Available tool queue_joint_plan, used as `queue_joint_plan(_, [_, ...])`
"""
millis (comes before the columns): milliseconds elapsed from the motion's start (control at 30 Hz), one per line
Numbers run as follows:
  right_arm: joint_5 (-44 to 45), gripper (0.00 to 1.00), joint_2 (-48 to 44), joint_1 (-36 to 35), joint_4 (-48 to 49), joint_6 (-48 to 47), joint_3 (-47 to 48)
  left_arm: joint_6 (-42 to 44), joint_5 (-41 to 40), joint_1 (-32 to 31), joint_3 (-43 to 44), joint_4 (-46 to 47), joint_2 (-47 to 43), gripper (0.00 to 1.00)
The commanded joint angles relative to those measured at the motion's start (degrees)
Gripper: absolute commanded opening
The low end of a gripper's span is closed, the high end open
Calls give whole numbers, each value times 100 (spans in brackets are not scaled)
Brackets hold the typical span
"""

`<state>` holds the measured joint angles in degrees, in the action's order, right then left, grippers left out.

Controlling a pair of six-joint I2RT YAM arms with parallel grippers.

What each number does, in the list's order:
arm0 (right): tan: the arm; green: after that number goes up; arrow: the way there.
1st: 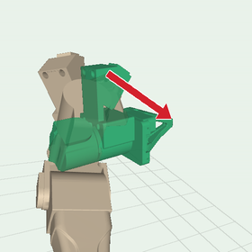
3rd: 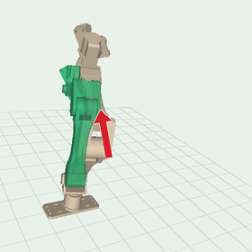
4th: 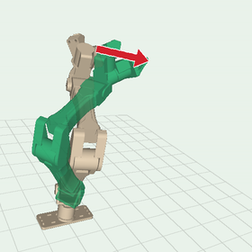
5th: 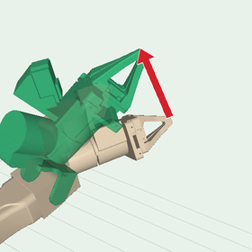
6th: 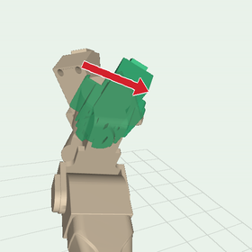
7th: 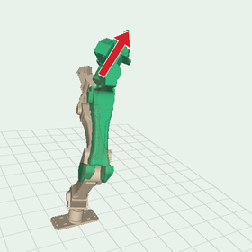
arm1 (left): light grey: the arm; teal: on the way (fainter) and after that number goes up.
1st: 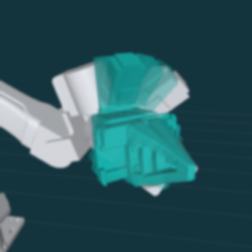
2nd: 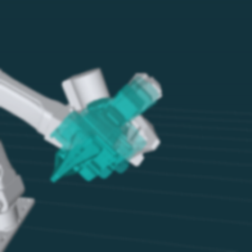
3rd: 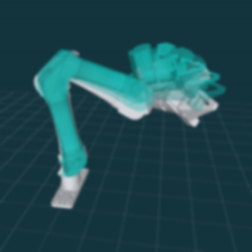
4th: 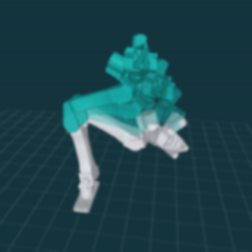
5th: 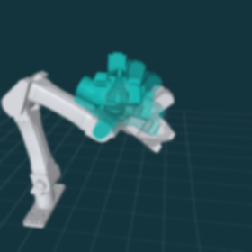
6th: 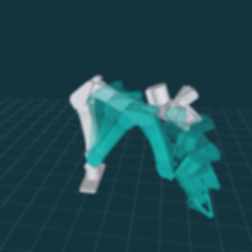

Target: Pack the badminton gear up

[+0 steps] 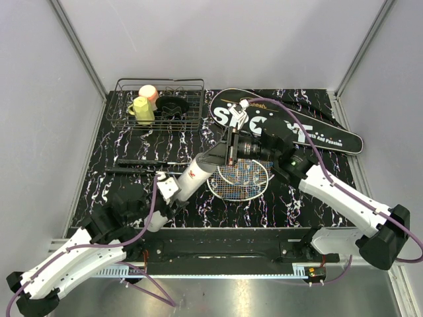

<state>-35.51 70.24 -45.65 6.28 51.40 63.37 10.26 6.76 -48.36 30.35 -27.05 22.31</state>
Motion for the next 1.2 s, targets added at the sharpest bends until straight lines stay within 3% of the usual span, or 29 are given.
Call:
queue_joint_plan(0, [193, 41, 315, -129, -1840, -831, 403, 99, 255, -51, 375, 2081, -51, 4])
queue_joint_plan(167, [386, 43, 482, -67, -2158, -1088, 791, 99, 159, -51, 367, 2142, -24, 4])
queue_joint_plan(400, [149, 42, 579, -207, -1218, -455, 0, 116, -122, -51, 358, 2169, 107, 4])
queue_joint_plan(533, [535, 46, 333, -190, -1699, -815, 235, 143, -386, -25, 340, 2195, 186, 4])
queue_joint_plan(733, [1378, 62, -316, 284, -2526, -1149, 702, -242, -1070, -7, 550, 2160, 467, 6])
queue_joint_plan(900, [3495, 90, -1432, 548, -3466, -1605, 703, -928, -1528, -7, 1313, 1537, 1310, 6])
queue_joint_plan(933, [4003, 92, -1721, 548, -3580, -1780, 668, -1008, -1686, 2, 1429, 1310, 1442, 6])
queue_joint_plan(1067, [4193, 94, -2285, 548, -3863, -2063, 55, -1947, -1775, 2, 1860, 886, 1961, 6])
queue_joint_plan(1167, [3570, 94, -2541, 548, -3530, -2195, -595, -2677, -1713, 2, 1712, 1157, 1918, 8])
